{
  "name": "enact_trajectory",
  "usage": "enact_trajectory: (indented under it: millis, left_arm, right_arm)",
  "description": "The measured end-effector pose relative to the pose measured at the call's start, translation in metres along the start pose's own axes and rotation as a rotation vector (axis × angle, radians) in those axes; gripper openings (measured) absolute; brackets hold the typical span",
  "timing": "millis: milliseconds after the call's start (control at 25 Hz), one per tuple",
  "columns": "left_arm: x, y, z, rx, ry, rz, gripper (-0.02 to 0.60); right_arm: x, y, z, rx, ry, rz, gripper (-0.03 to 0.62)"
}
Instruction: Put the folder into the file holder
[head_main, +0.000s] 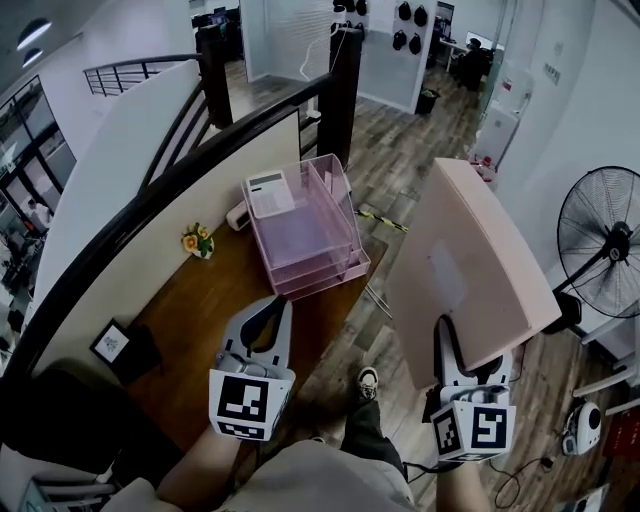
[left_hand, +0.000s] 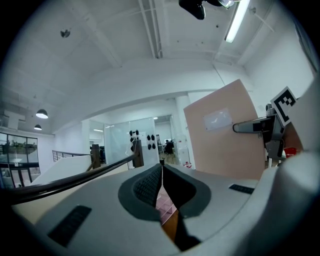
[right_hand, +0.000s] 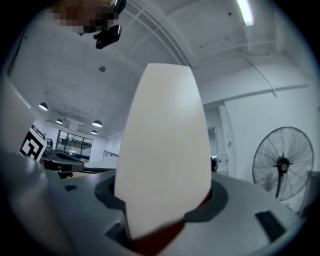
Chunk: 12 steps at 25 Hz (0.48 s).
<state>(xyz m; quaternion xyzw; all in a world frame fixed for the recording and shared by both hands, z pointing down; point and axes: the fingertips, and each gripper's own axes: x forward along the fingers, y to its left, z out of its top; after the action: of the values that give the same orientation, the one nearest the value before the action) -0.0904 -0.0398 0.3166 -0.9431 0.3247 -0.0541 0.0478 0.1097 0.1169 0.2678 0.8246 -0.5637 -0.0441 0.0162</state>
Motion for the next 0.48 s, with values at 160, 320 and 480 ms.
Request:
enact_trajectory:
  millis: [160, 320, 480]
  left_arm:
    - [0.031, 0.011, -0.01, -0.011, 0.017, 0.039, 0.011]
    - [0.067, 0.025, -0.016, -0.025, 0.038, 0.091, 0.011]
    - [0.11, 0.032, -0.01, -0.016, 0.059, 0.138, 0.011]
  right_arm:
    - [0.043, -0.008, -0.008, -0.007, 0.0, 0.034, 0.293]
    - [0.089, -0.019, -0.018, 0.003, 0.005, 0.078, 0.293]
    - [0.147, -0.036, -0.024, 0.023, 0.017, 0.132, 0.293]
